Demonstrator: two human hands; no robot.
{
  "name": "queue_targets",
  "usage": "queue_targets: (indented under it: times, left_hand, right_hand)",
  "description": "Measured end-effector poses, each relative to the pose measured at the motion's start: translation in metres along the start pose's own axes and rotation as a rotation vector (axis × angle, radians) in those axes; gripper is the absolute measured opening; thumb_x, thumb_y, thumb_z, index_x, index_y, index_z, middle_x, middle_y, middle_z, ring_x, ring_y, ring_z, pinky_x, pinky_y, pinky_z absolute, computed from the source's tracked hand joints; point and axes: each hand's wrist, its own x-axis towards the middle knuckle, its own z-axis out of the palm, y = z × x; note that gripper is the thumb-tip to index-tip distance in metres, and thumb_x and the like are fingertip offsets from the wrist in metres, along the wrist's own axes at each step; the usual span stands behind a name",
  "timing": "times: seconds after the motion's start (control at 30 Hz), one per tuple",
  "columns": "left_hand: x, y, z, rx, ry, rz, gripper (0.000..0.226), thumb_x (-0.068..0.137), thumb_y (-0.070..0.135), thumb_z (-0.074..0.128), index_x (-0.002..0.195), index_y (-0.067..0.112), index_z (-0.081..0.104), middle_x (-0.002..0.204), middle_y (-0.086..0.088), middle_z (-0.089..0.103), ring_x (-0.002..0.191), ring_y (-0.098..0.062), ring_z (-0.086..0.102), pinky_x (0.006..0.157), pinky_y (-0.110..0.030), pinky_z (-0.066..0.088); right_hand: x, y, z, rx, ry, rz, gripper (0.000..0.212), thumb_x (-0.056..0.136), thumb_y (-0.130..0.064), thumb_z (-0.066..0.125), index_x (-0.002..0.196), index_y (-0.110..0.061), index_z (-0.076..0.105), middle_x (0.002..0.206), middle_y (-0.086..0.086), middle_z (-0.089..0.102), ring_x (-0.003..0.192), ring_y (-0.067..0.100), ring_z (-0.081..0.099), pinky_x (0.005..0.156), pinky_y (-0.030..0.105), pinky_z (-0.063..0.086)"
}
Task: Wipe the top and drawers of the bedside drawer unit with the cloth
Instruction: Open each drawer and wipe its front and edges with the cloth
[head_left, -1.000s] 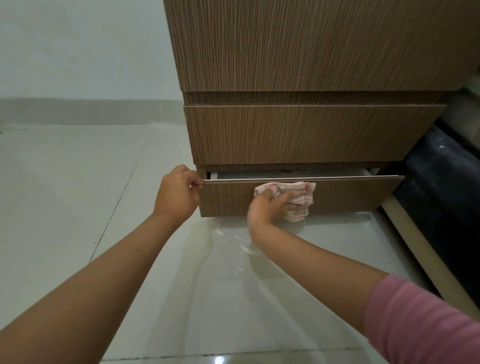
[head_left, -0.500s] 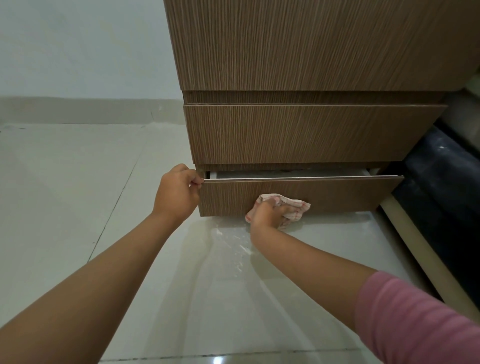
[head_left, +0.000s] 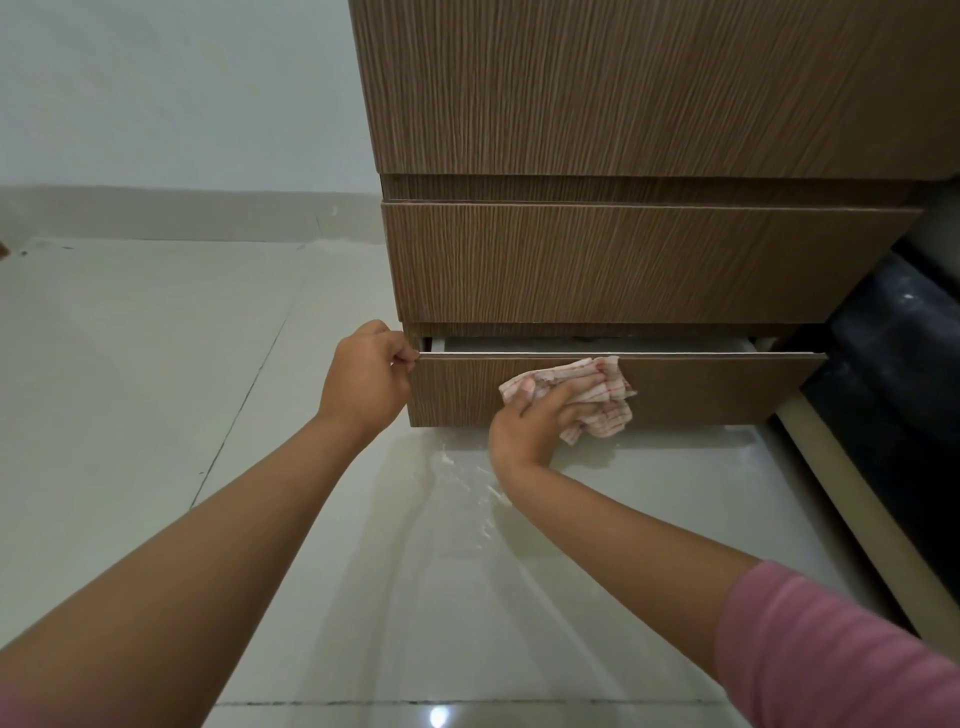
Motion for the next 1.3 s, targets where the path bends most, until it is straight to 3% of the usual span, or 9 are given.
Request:
queue_targets:
  times: [0.17, 0.3, 0.43, 0.87, 1.03, 1.3]
  left_hand:
    - [0.001, -0.001, 0.000, -0.010, -0.001, 0.016, 0.018, 0.072, -0.011, 0.058, 0.073, 0.003, 0.069, 0.077, -0.013, 0.061, 0.069, -0.023, 0.056, 0.063, -0.026, 0.042]
    - [0.004, -0.003, 0.001, -0.001, 0.006, 0.017, 0.018, 0.071, -0.010, 0.059, 0.073, 0.004, 0.069, 0.077, -0.012, 0.061, 0.068, -0.021, 0.055, 0.063, -0.027, 0.044]
    - [0.008, -0.006, 0.003, -0.005, 0.008, 0.024, 0.017, 0.072, -0.009, 0.060, 0.073, 0.005, 0.070, 0.077, -0.011, 0.061, 0.067, -0.017, 0.052, 0.063, -0.026, 0.044]
    - [0.011, -0.010, 0.005, -0.042, 0.015, 0.020, 0.018, 0.069, -0.012, 0.058, 0.071, 0.003, 0.069, 0.075, -0.012, 0.060, 0.067, -0.017, 0.051, 0.063, -0.025, 0.041]
    - [0.012, -0.010, 0.006, -0.050, 0.015, 0.012, 0.017, 0.070, -0.010, 0.059, 0.071, 0.004, 0.069, 0.075, -0.012, 0.060, 0.067, -0.016, 0.050, 0.063, -0.024, 0.040]
    - [0.015, -0.018, 0.007, -0.040, 0.009, 0.028, 0.016, 0.071, -0.008, 0.062, 0.071, 0.007, 0.070, 0.076, -0.008, 0.060, 0.065, -0.012, 0.048, 0.058, -0.004, 0.034]
  right_hand:
    - [-0.003, 0.007, 0.014, 0.008, 0.066, -0.084, 0.072, 0.098, -0.018, 0.037, 0.146, -0.007, -0.016, 0.147, 0.027, -0.031, 0.140, 0.041, -0.018, 0.093, 0.003, 0.011]
    - [-0.012, 0.020, 0.034, -0.021, 0.042, -0.110, 0.072, 0.098, -0.020, 0.038, 0.145, -0.009, -0.015, 0.149, 0.028, -0.027, 0.140, 0.041, -0.017, 0.114, 0.034, 0.019]
    - [-0.019, 0.028, 0.050, -0.022, 0.019, -0.090, 0.073, 0.097, -0.023, 0.037, 0.144, -0.009, -0.017, 0.148, 0.030, -0.027, 0.140, 0.044, -0.016, 0.116, 0.042, 0.016]
    - [-0.001, 0.038, 0.035, -0.055, -0.005, -0.189, 0.075, 0.097, -0.021, 0.039, 0.144, -0.001, -0.016, 0.145, 0.031, -0.033, 0.137, 0.042, -0.026, 0.117, 0.041, 0.009]
    - [-0.015, 0.027, 0.051, -0.047, -0.014, -0.219, 0.078, 0.095, -0.020, 0.044, 0.144, 0.002, -0.013, 0.143, 0.034, -0.032, 0.137, 0.041, -0.024, 0.110, 0.020, -0.009]
    - [-0.043, 0.036, 0.091, -0.174, -0.040, -0.273, 0.081, 0.092, -0.017, 0.047, 0.144, 0.003, -0.012, 0.141, 0.043, -0.025, 0.132, 0.057, -0.015, 0.112, 0.043, -0.002]
